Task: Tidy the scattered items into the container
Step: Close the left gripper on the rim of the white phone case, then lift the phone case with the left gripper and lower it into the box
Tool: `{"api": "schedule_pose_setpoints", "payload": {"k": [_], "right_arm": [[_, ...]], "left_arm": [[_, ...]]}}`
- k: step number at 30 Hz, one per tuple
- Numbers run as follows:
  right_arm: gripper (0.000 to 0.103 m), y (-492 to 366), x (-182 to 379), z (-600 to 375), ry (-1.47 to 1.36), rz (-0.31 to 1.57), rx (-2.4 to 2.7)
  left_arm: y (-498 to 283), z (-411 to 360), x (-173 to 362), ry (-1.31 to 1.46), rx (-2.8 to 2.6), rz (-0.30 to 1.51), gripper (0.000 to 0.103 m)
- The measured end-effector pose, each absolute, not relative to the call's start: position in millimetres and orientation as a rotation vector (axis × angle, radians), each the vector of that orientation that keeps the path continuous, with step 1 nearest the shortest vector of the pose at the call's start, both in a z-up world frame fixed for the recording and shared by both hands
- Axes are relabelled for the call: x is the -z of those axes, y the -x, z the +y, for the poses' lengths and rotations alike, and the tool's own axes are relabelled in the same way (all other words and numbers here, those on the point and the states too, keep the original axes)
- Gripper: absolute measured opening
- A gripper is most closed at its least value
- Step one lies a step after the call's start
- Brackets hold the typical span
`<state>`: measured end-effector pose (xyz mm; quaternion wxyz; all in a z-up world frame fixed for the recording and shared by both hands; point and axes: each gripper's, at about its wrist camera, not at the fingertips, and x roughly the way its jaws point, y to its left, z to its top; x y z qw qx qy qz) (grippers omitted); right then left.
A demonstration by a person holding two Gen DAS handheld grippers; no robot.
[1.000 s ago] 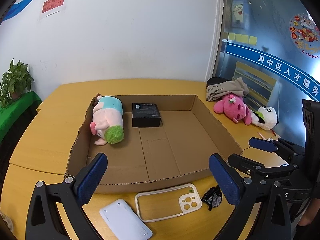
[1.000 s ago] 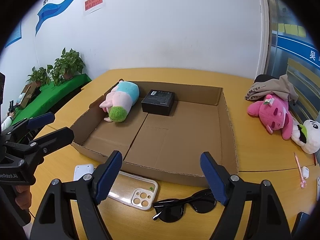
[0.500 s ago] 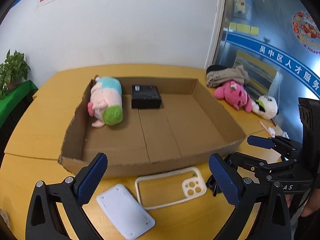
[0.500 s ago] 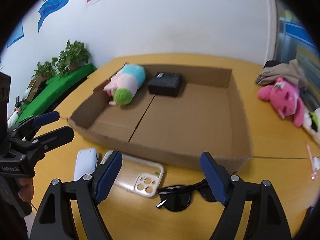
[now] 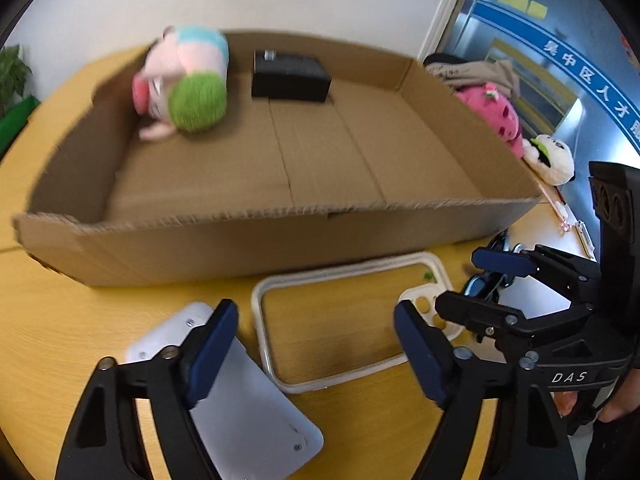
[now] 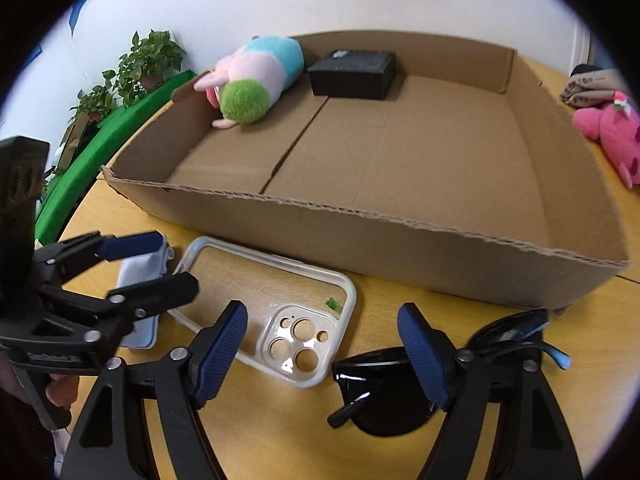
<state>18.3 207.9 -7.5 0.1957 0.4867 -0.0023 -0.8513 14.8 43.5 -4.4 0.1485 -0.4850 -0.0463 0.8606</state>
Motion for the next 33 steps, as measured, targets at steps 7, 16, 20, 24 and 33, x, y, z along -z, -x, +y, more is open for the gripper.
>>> {"api": "schedule_pose_setpoints", "payload": {"k": [7, 16, 20, 24, 33], "right_arm": [[0.039, -15.2, 23.3, 202.8, -1.416, 0.055, 2.341], [0.012, -18.7, 25.5, 210.8, -1.438, 0.073, 2.375], [0.011, -20.1, 25.0, 206.3, -1.444, 0.108, 2.392], [0.010, -22.1, 24.8, 210.2, -1.441, 0.061, 2.403], [0.010, -48.8, -17.7, 217.0, -1.279, 0.010, 2.478]], "left_arm": [[-8.4, 42.9, 19.7, 1.482, -2.453, -0.101, 0.054], [-9.6, 37.7, 21.8, 1.508, -2.496, -0.030, 0.017], [-9.4, 36.1, 22.6, 1.515, -2.503, -0.033, 0.011], [-11.7, 33.0, 22.5, 1.528, -2.506, -0.050, 0.007], [-37.2, 29.6, -23.3, 1.344, -2.622, -0.052, 0.005]]}}
